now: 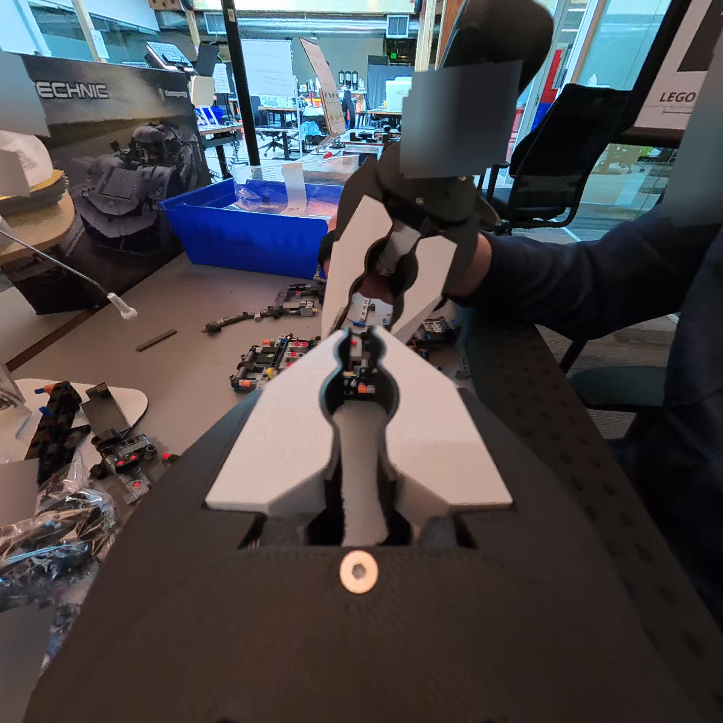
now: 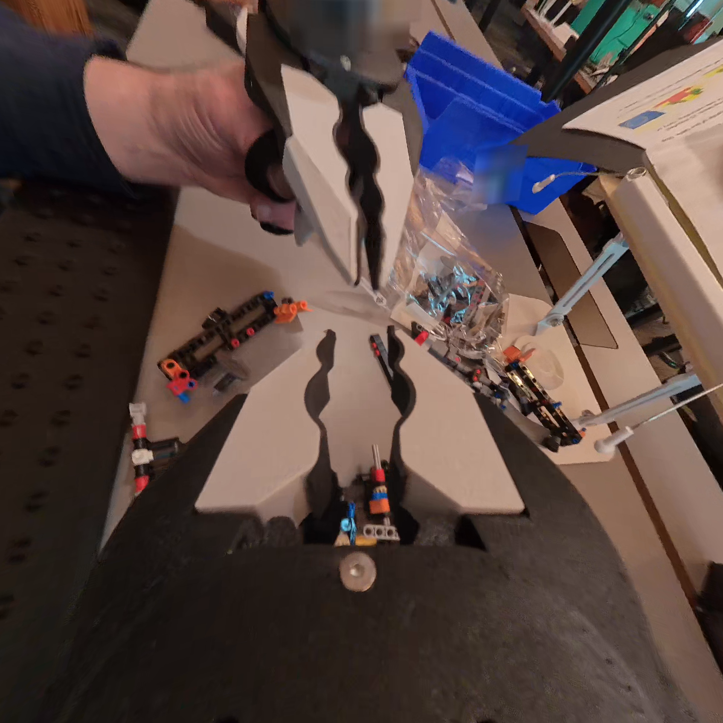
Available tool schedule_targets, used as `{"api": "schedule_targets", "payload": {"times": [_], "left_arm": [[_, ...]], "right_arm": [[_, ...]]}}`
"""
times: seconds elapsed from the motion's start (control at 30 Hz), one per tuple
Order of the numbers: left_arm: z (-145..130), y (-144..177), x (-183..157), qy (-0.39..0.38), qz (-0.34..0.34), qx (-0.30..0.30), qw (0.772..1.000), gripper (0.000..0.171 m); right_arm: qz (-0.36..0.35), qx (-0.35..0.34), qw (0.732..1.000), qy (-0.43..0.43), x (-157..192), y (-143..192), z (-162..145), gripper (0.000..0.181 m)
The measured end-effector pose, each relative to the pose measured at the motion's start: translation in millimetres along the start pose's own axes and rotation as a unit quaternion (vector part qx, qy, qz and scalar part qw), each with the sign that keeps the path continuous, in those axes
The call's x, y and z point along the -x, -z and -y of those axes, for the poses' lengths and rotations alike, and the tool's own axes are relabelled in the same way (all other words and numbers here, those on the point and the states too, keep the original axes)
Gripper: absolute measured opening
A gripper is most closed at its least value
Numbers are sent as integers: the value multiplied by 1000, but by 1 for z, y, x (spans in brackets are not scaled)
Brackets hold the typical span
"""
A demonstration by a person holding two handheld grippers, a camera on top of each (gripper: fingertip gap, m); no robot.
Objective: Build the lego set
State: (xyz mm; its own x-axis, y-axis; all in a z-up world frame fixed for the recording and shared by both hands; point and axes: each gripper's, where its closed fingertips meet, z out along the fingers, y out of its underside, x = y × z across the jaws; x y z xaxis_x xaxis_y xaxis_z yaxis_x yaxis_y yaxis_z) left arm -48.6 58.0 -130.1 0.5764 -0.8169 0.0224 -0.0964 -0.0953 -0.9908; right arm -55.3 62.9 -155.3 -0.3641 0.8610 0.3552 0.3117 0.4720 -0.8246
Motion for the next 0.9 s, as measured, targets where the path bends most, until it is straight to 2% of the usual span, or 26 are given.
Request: {"api": "schedule_targets", "payload": {"times": [0.03, 0.1, 0.23, 0.37, 0.43, 0.5, 0.6, 0.7, 0.77, 0.83, 0.9], "left_arm": [[-1, -2, 1, -1, 7, 3, 1000, 13], [-7, -6, 2, 1, 12, 23, 1000, 10], [-14, -13, 3, 0, 19, 47, 999, 25], [-9, -15, 2, 15, 14, 29, 999, 39], [-7, -15, 1, 10, 14, 26, 1000, 35], [-3, -18, -11, -3, -17, 18, 1000, 16], [-9, -28, -16, 0, -25, 36, 999, 0], [-11, -26, -2, -9, 22, 51, 998, 0], [-6, -16, 11, -12, 64, 39, 997, 0], [-6, -6, 26, -10, 102, 32, 994, 16], [-8, -1, 34, -2, 118, 33, 992, 35]], "right_arm": [[3, -10, 1000, -4, 1, -1, 5, 30], [1, -10, 1000, -4, 3, -4, 8, 33], [-3, 9, 1000, -15, 1, -10, 1, 41], [-12, 6, 1000, -15, -2, -11, 3, 51], [-15, 1, 1000, -4, -1, -11, 6, 49], [-13, -5, 1000, 10, 4, -14, 11, 37], [-19, 17, 999, 34, 6, -20, 7, 32], [-4, 32, 999, -5, 3, -21, -2, 36], [17, 61, 997, -53, 1, -22, -18, 40], [24, 93, 992, -88, -3, -25, -36, 57], [14, 95, 991, -99, -8, -26, -40, 68]]}}
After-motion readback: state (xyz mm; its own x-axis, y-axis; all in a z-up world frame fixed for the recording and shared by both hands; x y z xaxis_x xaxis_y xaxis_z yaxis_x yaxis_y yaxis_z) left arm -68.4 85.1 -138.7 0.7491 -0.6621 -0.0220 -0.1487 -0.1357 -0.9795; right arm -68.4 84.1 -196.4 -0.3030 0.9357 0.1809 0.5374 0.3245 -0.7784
